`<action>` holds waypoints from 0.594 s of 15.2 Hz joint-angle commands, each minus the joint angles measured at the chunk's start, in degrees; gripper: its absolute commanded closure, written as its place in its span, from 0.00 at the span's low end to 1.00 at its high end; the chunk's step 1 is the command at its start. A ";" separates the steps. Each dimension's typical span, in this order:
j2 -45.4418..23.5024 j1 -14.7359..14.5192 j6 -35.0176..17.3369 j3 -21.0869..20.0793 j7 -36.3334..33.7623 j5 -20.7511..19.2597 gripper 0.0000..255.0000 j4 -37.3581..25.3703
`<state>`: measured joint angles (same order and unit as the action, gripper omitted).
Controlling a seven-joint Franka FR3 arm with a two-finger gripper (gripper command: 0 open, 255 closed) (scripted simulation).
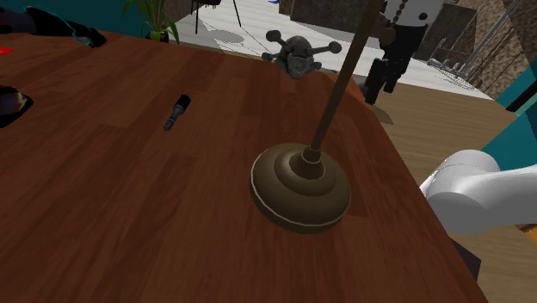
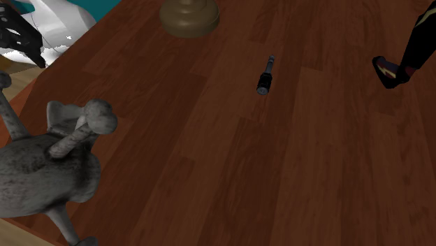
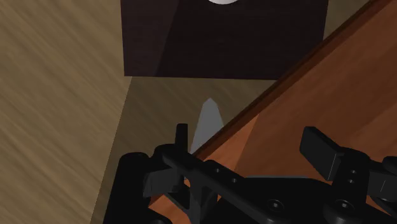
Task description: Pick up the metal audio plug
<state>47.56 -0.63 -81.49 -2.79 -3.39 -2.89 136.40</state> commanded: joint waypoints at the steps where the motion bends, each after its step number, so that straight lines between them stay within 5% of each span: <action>1: 0.00 0.00 0.00 0.00 0.00 0.00 0.00 0.00; 9: -9.86 -3.28 -7.44 -6.79 -5.58 6.04 0.00 -5.38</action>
<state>38.90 -3.48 -87.83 -8.62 -8.14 2.37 131.56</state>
